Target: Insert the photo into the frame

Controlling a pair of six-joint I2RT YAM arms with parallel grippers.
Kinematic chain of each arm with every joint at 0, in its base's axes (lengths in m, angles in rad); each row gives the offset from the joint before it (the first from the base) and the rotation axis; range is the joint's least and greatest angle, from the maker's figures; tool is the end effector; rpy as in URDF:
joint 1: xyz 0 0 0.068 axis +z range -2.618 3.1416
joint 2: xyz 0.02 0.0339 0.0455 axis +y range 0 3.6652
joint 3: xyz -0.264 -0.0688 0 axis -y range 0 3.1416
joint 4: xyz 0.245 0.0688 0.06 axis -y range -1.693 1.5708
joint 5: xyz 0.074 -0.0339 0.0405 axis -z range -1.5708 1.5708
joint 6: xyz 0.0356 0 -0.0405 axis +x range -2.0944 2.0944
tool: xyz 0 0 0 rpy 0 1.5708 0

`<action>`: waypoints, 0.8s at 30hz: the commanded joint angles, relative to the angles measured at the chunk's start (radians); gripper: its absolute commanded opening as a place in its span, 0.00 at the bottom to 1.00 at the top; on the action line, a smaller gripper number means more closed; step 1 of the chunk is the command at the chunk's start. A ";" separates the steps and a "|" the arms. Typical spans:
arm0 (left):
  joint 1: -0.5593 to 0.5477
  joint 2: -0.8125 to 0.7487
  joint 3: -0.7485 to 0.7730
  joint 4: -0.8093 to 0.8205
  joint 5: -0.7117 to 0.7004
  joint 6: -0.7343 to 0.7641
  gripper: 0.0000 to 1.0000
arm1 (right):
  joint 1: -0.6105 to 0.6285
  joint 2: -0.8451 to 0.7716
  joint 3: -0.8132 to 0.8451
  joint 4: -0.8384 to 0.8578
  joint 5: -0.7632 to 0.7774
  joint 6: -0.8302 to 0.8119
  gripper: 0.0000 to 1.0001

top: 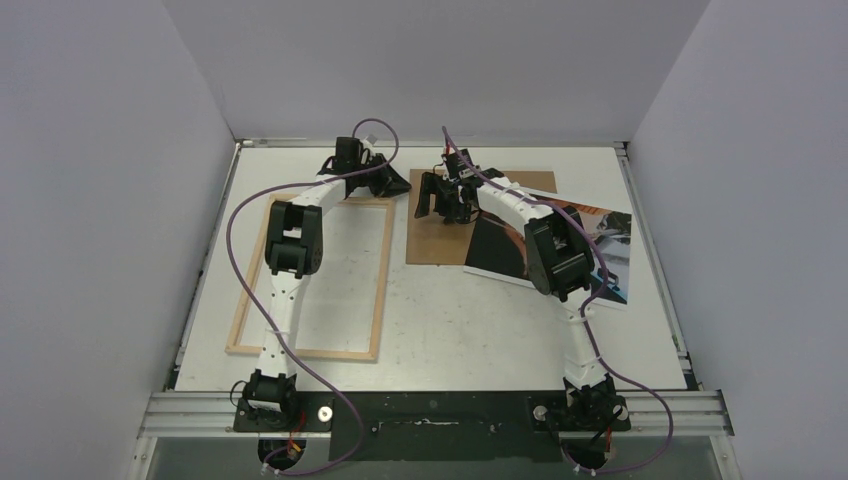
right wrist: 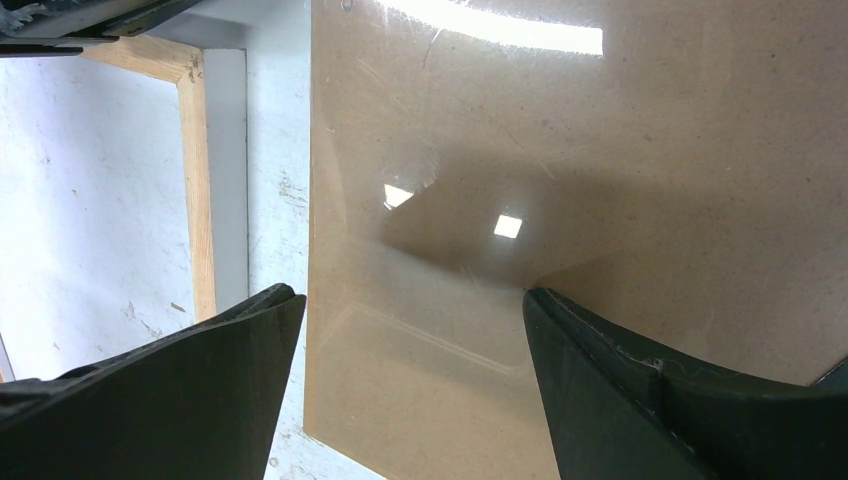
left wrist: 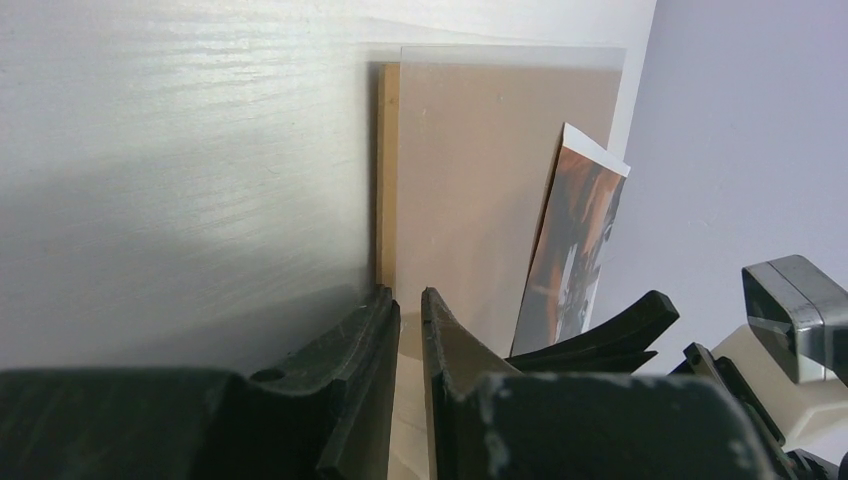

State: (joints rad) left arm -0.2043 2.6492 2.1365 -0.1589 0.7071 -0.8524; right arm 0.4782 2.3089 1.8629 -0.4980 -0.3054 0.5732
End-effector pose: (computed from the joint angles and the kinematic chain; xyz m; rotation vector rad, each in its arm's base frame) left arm 0.5580 -0.1392 0.1075 -0.3543 2.3793 -1.3310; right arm 0.4460 0.2432 0.1698 -0.0062 2.6444 0.7811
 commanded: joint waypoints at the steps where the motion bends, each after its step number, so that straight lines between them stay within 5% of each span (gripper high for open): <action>1: -0.035 -0.089 -0.004 0.079 0.032 0.015 0.14 | 0.009 0.103 -0.053 -0.093 -0.028 0.017 0.84; 15: -0.039 -0.059 0.007 0.107 0.075 -0.058 0.14 | 0.006 0.116 -0.059 -0.094 -0.043 0.005 0.84; 24: -0.040 -0.025 0.000 0.177 0.111 -0.139 0.26 | 0.007 0.138 -0.063 -0.108 -0.051 -0.016 0.84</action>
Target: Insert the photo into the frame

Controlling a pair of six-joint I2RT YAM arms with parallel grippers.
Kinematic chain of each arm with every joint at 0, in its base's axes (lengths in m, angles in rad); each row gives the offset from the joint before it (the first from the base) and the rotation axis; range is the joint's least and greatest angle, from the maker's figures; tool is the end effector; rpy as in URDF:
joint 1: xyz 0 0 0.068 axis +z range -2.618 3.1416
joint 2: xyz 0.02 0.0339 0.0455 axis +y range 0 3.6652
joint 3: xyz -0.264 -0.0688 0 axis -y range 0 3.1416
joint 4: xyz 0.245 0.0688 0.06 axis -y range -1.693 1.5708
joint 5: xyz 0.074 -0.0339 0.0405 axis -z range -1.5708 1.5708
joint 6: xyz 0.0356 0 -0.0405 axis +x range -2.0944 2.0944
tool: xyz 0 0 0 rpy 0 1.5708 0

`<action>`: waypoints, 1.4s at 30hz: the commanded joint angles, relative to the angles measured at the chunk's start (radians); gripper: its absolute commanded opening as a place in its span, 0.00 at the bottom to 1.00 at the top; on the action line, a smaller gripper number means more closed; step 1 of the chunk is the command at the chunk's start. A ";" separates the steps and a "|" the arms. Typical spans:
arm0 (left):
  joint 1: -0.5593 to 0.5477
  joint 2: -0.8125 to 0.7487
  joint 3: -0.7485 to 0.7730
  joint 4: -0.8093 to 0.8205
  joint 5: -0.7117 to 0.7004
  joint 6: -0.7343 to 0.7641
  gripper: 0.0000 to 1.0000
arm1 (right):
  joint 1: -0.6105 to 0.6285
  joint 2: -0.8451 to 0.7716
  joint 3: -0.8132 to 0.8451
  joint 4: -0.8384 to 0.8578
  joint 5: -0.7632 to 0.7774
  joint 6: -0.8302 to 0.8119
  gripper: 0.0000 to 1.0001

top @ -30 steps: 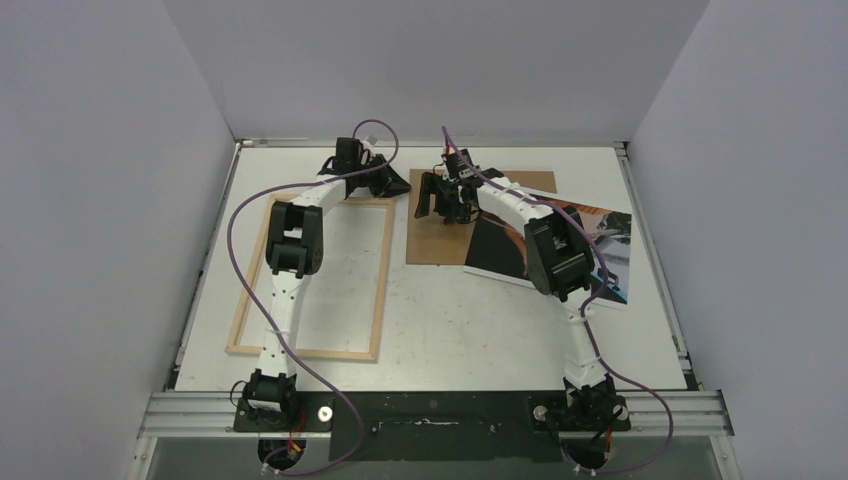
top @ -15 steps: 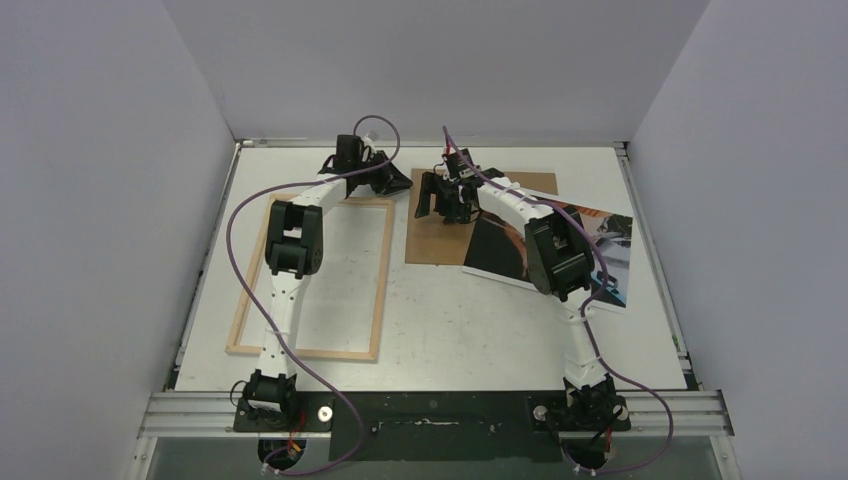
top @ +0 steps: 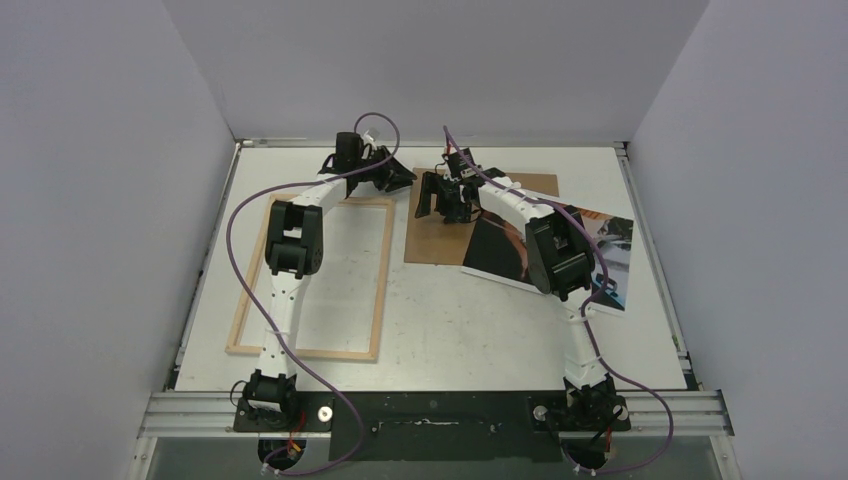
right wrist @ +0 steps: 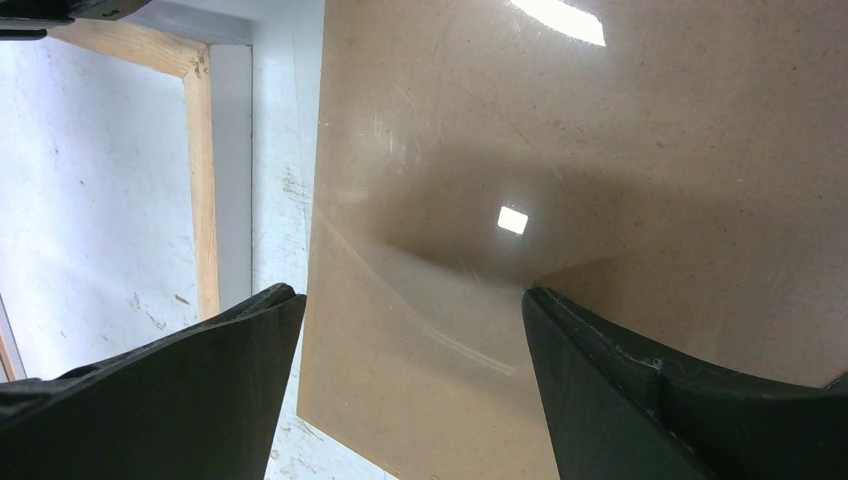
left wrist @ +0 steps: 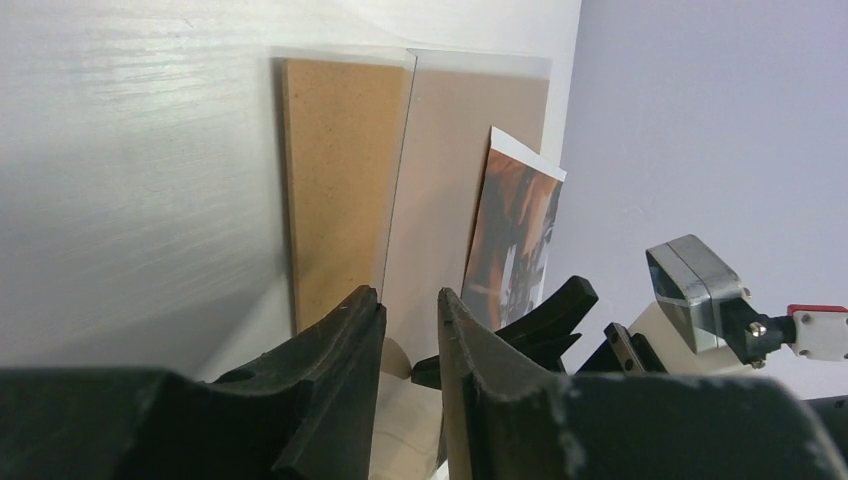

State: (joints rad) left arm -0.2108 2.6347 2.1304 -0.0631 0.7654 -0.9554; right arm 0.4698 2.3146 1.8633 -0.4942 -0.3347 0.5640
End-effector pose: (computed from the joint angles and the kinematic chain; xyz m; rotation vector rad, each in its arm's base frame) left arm 0.5604 -0.1451 0.1222 -0.3609 2.3102 -1.4568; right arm 0.4480 0.2406 0.1677 -0.0197 2.6474 0.8105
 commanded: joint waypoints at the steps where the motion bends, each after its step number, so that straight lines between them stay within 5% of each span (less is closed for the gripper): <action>1: -0.034 -0.012 -0.002 0.082 0.047 -0.034 0.27 | 0.015 0.132 -0.065 -0.112 -0.021 -0.008 0.84; 19: -0.037 0.029 0.015 -0.050 0.048 0.128 0.32 | 0.008 0.121 -0.081 -0.112 -0.023 -0.019 0.84; 39: -0.046 -0.054 -0.222 0.441 0.099 -0.377 0.30 | 0.008 0.101 -0.119 -0.087 -0.023 -0.013 0.83; 42: -0.047 -0.058 -0.211 0.419 0.089 -0.353 0.30 | 0.006 0.099 -0.123 -0.087 -0.024 -0.016 0.83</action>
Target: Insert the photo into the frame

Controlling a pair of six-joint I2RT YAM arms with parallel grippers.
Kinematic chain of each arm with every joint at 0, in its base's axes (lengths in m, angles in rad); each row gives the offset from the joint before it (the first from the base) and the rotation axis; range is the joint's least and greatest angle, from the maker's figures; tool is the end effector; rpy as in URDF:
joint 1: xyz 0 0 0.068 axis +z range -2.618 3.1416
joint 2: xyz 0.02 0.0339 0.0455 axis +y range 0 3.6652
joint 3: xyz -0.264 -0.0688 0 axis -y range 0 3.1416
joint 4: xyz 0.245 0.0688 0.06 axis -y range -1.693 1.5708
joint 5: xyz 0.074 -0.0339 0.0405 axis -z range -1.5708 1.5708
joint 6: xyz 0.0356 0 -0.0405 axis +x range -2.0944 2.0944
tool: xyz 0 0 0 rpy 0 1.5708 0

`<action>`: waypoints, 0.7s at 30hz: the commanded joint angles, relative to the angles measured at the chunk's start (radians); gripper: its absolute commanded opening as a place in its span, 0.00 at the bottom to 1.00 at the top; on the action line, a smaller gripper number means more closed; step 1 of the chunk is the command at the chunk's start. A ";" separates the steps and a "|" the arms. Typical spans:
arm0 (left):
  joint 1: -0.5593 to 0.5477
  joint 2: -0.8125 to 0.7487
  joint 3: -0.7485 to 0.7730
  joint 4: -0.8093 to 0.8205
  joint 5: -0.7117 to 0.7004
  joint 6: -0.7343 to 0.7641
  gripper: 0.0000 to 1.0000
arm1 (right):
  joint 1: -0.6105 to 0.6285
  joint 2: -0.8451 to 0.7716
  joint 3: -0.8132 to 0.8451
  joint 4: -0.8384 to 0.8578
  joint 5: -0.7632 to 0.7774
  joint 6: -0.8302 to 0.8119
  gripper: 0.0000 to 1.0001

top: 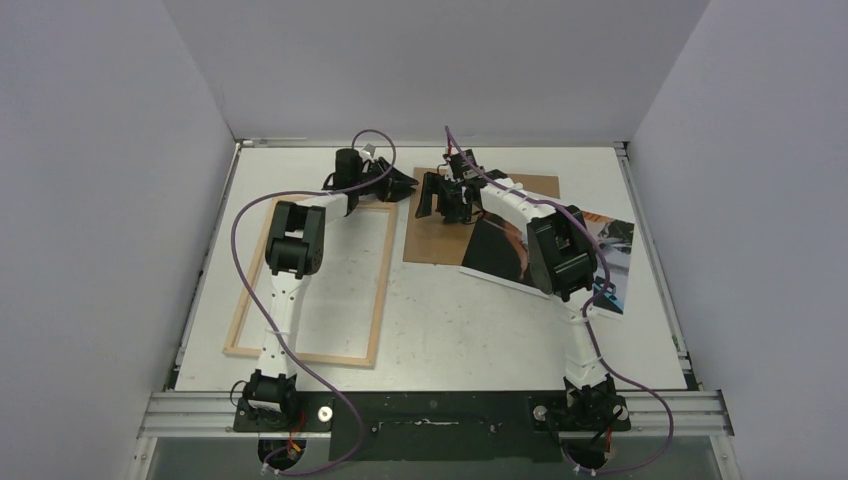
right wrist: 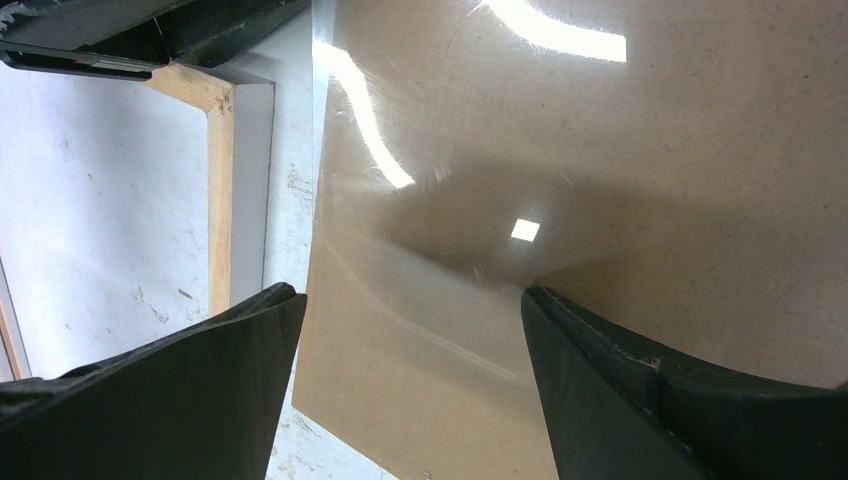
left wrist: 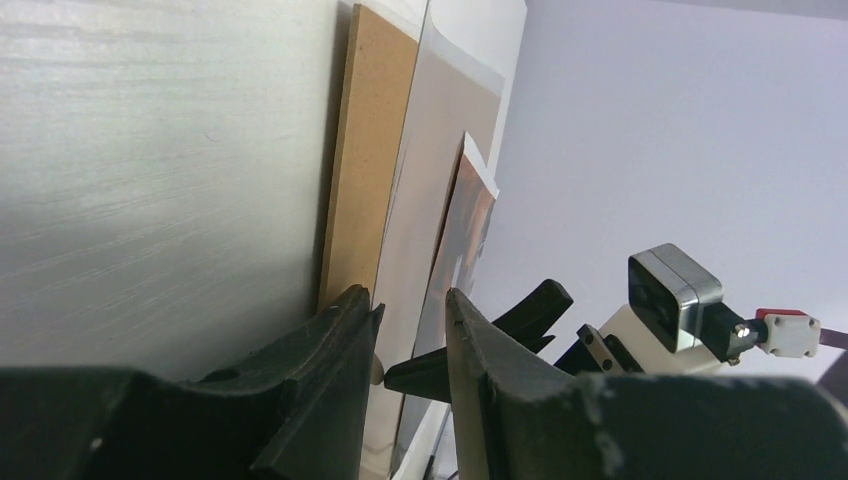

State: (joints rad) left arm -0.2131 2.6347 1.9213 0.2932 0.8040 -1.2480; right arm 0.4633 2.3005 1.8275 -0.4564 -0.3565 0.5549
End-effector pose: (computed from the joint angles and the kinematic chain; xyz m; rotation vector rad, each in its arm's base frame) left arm 0.5472 -0.1446 0.0864 -0.5646 2.2256 -1.6588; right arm 0.4468 0.2371 0.1661 -0.0368 2.6310 0.8384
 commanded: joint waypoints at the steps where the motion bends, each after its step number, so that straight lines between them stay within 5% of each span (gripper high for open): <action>1: -0.046 -0.056 0.007 0.027 0.047 -0.032 0.30 | 0.013 0.112 -0.088 -0.125 -0.002 -0.007 0.83; 11: -0.051 -0.012 0.183 -0.329 -0.011 0.289 0.30 | 0.010 0.105 -0.096 -0.110 -0.007 -0.023 0.82; 21: -0.048 0.014 0.245 -0.375 -0.006 0.331 0.28 | 0.005 0.104 -0.091 -0.099 -0.013 -0.024 0.82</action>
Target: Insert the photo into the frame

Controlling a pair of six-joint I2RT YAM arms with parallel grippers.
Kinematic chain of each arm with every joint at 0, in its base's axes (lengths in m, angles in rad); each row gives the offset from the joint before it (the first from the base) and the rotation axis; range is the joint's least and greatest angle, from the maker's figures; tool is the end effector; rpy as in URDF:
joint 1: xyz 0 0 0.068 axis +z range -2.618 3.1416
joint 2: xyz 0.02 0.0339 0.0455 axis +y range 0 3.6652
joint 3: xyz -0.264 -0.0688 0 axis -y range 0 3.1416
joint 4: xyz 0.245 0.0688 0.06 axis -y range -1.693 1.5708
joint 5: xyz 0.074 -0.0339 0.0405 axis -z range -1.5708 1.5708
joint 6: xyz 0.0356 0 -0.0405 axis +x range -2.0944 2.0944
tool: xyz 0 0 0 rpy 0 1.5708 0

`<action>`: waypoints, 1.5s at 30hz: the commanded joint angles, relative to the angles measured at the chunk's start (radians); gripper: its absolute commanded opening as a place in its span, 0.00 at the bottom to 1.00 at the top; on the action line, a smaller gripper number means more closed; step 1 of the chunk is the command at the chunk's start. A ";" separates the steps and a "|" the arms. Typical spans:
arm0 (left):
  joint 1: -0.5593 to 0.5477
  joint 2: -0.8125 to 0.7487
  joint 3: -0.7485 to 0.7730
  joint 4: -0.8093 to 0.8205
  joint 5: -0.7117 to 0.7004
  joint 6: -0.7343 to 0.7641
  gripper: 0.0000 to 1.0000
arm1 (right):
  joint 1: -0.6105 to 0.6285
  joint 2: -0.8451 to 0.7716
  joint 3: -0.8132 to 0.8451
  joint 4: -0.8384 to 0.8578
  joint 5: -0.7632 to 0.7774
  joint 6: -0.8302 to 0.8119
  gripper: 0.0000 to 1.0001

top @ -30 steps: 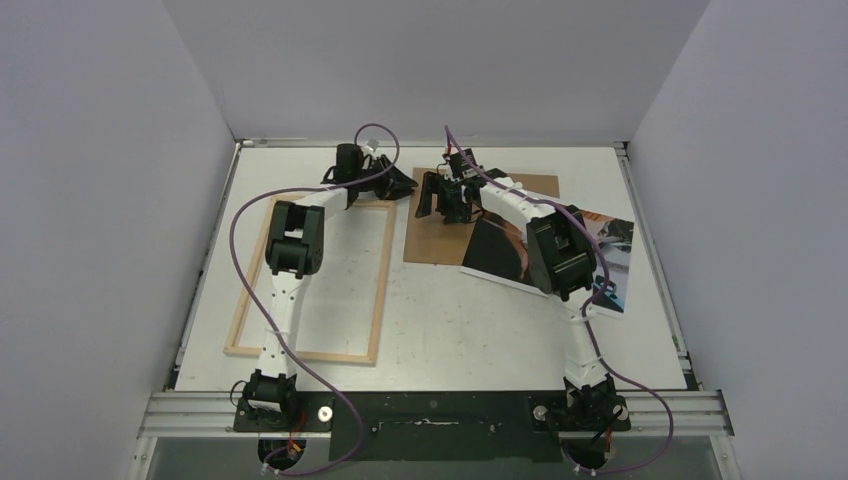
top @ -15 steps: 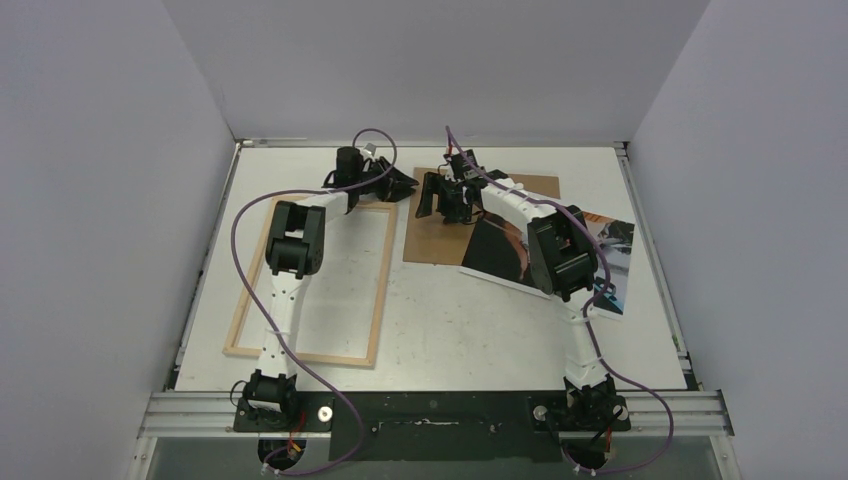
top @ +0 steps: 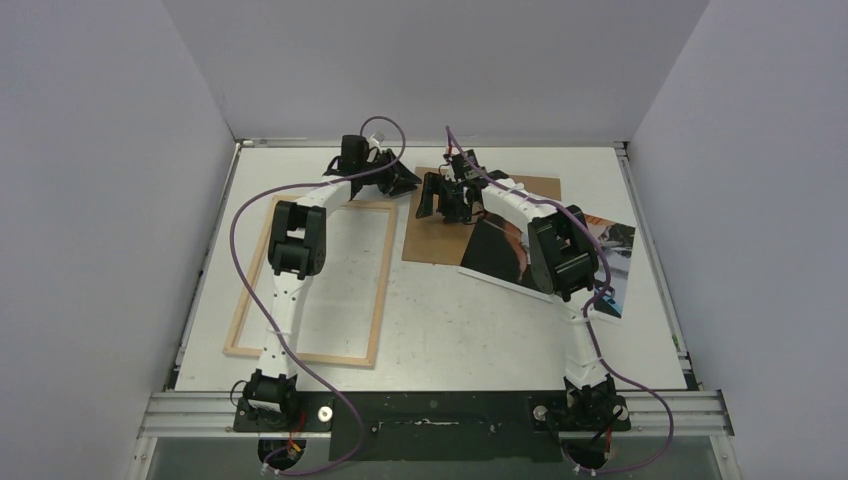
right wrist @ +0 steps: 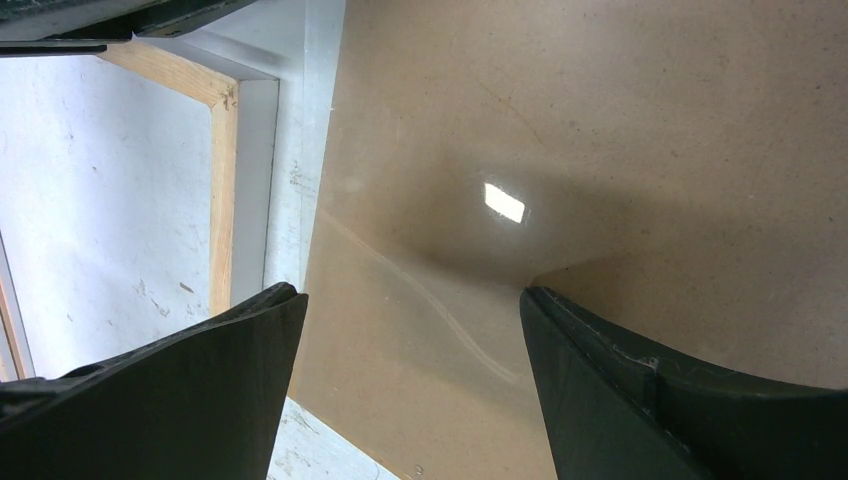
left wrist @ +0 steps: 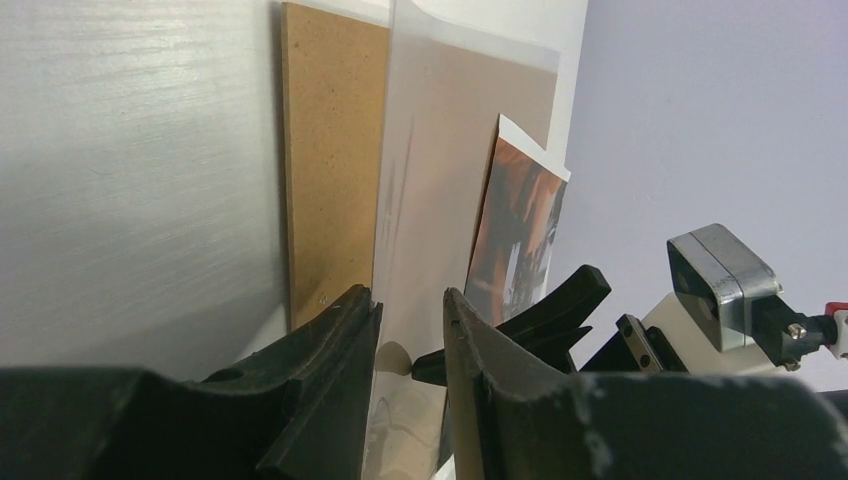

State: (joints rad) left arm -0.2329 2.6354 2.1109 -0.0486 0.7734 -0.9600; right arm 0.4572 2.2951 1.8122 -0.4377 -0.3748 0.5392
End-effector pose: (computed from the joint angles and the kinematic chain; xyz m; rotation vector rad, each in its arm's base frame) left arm 0.5553 -0.1573 0.1168 -0.3406 2.3286 -1.4771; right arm 0.4470 0.2345 0.1653 -0.0598 2.6194 0.8567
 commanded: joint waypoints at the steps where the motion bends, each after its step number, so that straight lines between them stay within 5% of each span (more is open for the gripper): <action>1: -0.027 0.016 0.057 -0.038 0.025 0.045 0.27 | 0.011 0.110 -0.075 -0.118 0.003 -0.008 0.82; 11: -0.002 0.031 0.067 -0.058 0.037 0.081 0.00 | 0.002 0.074 -0.083 -0.076 -0.013 0.004 0.81; 23: 0.049 -0.032 0.049 -0.119 0.049 0.091 0.00 | 0.015 -0.122 -0.149 0.054 0.019 -0.057 0.81; 35: 0.076 -0.107 0.160 -0.459 -0.035 0.141 0.00 | 0.162 -0.384 -0.326 0.130 0.173 -0.342 0.84; 45: 0.079 -0.117 0.278 -0.675 -0.093 0.148 0.00 | 0.395 -0.502 -0.405 0.182 0.530 -0.642 0.86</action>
State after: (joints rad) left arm -0.1585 2.6003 2.3222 -0.6182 0.7082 -0.8238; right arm 0.7616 1.8519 1.4372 -0.3264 -0.0620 0.0605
